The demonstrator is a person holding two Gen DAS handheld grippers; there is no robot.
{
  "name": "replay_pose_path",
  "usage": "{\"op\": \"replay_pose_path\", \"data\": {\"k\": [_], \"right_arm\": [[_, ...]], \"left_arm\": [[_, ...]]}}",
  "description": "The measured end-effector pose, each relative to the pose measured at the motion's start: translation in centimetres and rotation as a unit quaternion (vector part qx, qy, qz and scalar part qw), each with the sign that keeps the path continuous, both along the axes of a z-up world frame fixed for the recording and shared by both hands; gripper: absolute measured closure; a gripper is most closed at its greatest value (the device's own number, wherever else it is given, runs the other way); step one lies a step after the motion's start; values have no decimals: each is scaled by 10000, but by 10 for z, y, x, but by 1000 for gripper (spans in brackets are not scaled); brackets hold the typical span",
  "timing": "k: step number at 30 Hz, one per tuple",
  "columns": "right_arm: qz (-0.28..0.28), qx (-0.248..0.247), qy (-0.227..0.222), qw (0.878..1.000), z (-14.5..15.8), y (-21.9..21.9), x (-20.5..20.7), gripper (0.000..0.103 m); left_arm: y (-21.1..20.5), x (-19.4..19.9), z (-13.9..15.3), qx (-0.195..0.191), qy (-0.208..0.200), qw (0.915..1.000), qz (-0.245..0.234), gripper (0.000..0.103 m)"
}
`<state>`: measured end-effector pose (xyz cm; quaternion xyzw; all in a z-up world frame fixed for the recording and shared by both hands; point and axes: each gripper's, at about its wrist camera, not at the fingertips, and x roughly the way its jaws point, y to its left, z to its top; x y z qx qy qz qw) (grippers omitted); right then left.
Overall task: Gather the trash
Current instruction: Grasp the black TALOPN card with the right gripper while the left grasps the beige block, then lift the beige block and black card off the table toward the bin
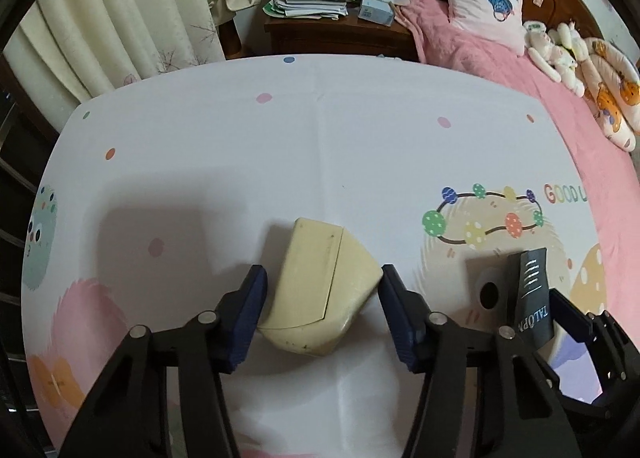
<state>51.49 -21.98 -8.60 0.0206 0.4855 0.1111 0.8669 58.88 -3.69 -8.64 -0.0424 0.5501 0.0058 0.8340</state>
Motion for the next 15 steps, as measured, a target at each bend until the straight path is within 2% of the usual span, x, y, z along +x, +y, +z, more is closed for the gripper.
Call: {"op": "replay_pose_path", "data": {"k": [9, 15], "right_arm": [[55, 79, -92, 9999, 22, 12, -37, 42], [40, 121, -191, 9997, 41, 26, -79, 42]], "left_arm": [[-1, -52, 32, -116, -189, 9996, -153, 56], [8, -108, 58, -175, -340, 9988, -320, 56]]}}
